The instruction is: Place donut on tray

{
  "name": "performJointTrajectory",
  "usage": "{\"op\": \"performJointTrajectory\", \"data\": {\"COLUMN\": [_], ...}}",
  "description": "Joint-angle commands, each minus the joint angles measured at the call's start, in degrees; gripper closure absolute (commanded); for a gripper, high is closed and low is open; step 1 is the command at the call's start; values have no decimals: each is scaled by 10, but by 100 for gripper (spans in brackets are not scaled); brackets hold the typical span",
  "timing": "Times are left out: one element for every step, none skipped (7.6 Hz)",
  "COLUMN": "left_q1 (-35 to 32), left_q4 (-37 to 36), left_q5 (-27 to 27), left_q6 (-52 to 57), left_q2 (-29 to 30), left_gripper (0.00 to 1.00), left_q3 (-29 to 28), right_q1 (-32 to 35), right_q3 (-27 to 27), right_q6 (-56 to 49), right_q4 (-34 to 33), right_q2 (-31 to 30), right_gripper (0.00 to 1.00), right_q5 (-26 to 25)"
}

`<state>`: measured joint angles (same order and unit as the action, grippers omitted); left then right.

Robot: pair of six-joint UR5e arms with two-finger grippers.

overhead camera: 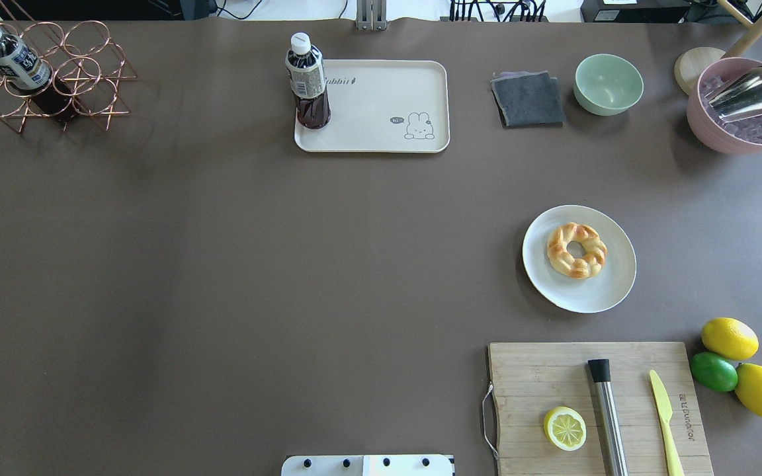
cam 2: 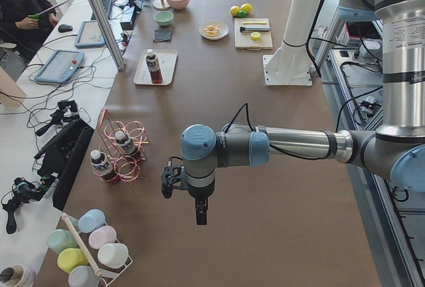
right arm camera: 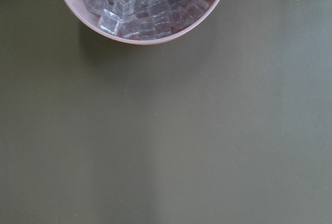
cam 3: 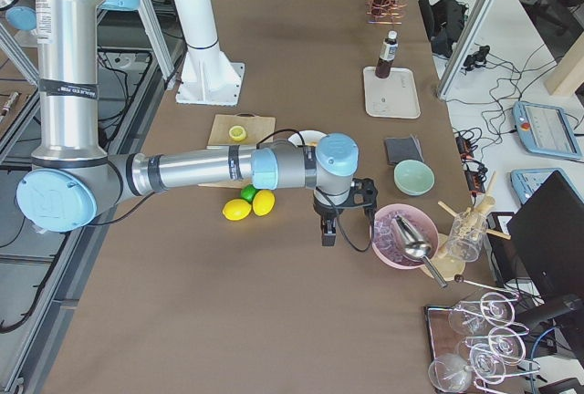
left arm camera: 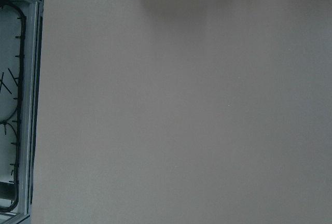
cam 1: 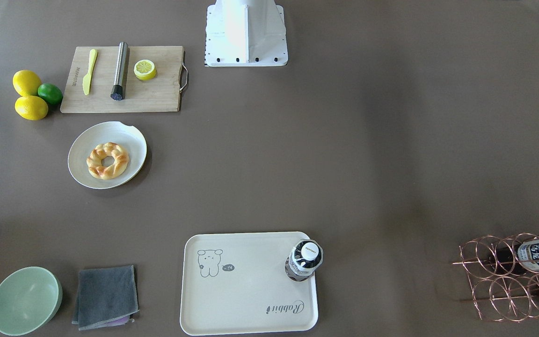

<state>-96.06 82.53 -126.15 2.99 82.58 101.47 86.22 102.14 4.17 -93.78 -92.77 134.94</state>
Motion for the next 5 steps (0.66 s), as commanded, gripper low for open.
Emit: {"op": "performJointTrajectory", "data": {"left_q1": [0,0,0,0,1], "left_q4": [0,0,0,0,1], "left_q5": [-1,-1,-1,2,3], "left_q6": [-1,0,0,0,0], "left_q2": [-2,-2,-2,-1,-1], "left_gripper": [2,2,2,2,2], "left_q3": [0,0,0,0,-1], "right_q1": [-97,-131,-164,-205,-257], "right_q3": [71,67,56,32,5], "right_q6": [115,157,259,371,437], "right_q4": [3,51,150,252,323], "right_q2": [10,14,10,5,-4], "right_gripper": [0,0,0,0,0], "right_q5": [6,55,62,30,-23]}}
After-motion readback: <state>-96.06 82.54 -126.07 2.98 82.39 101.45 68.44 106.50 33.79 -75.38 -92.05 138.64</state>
